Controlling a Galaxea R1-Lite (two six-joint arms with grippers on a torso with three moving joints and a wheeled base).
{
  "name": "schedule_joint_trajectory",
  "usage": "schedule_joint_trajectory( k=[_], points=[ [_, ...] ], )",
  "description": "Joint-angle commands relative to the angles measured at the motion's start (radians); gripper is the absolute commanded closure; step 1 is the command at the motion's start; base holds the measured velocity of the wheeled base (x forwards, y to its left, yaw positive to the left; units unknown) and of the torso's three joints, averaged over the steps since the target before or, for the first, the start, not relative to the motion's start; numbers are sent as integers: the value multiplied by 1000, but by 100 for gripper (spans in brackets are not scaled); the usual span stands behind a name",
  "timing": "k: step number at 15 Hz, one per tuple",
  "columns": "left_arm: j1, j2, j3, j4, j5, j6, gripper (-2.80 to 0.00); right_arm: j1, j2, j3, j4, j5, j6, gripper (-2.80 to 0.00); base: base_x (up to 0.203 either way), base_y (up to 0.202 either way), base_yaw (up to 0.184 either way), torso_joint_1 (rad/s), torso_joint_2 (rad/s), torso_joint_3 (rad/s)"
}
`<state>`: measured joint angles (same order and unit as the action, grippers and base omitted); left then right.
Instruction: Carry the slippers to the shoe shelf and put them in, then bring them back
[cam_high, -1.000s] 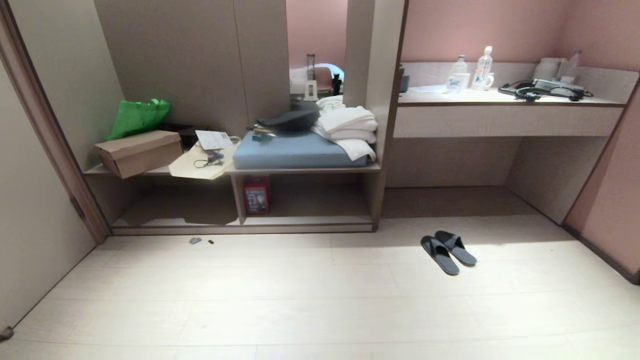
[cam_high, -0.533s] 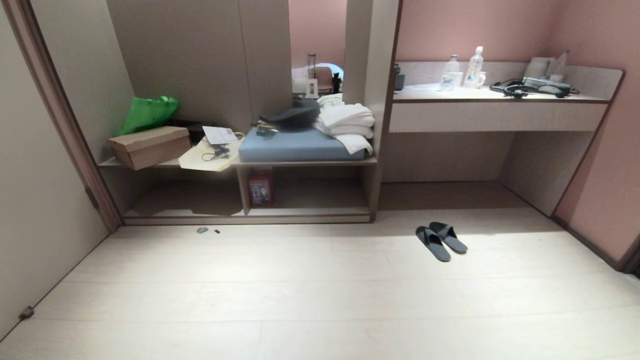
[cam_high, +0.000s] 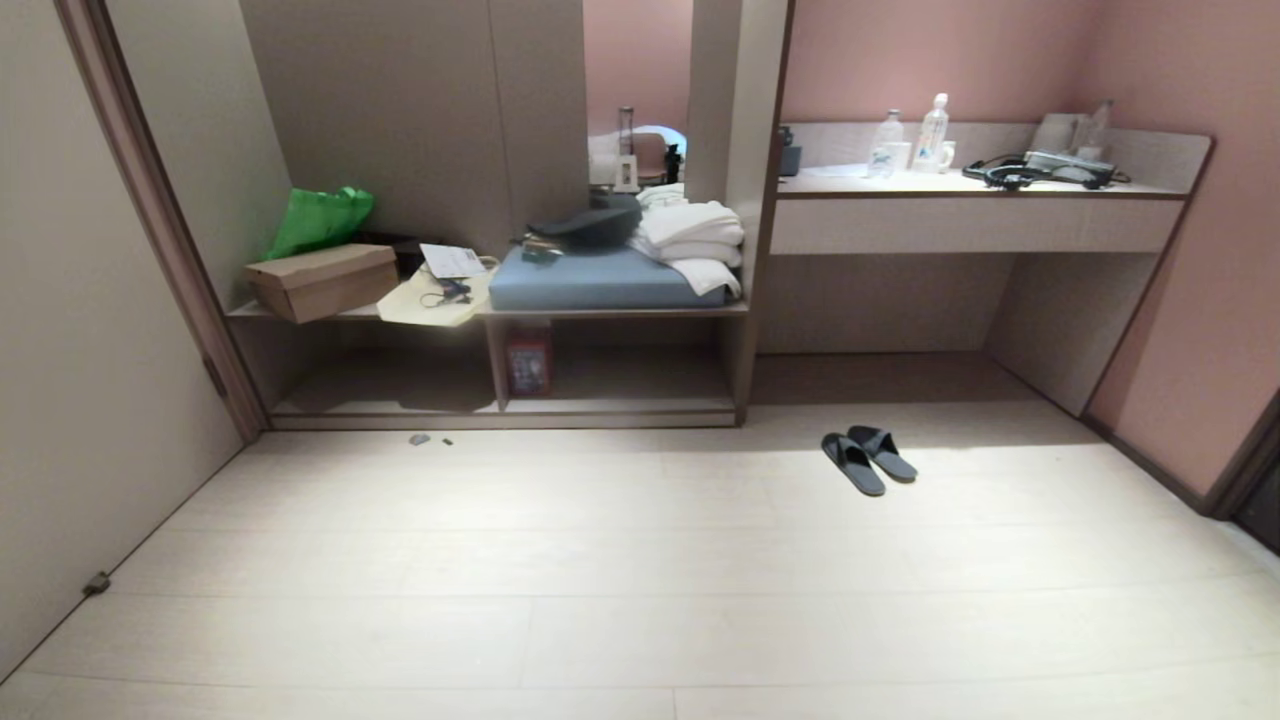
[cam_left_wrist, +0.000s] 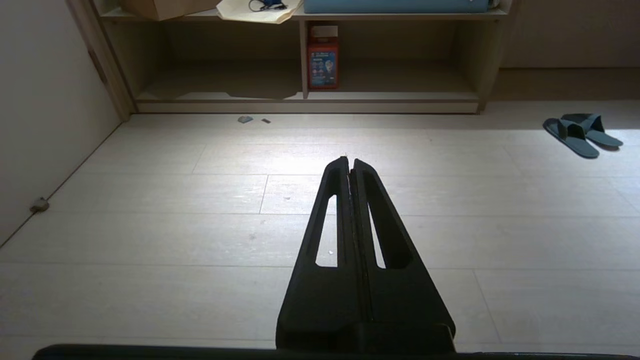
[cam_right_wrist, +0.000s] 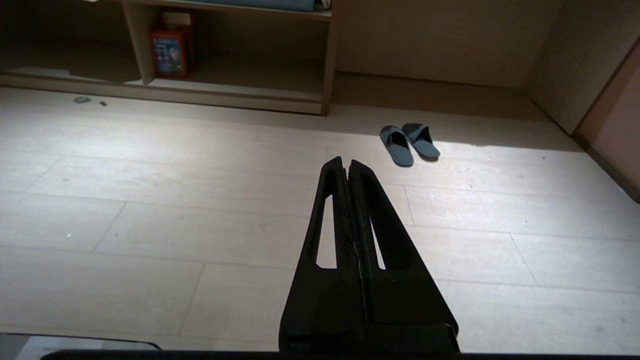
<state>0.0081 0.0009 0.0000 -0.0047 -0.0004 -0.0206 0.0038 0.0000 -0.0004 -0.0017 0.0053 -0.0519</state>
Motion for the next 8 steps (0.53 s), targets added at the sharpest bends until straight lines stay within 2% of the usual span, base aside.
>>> schedule_joint_trajectory(
  k=[1, 8],
  points=[
    [0, 1, 0, 0, 0, -1, 0, 1, 2, 0, 0, 1, 0, 0, -197, 0, 0, 2, 2, 2],
    [1, 1, 0, 0, 0, 0, 0, 1, 2, 0, 0, 1, 4, 0, -195, 0, 2, 3, 2, 2]
  ],
)
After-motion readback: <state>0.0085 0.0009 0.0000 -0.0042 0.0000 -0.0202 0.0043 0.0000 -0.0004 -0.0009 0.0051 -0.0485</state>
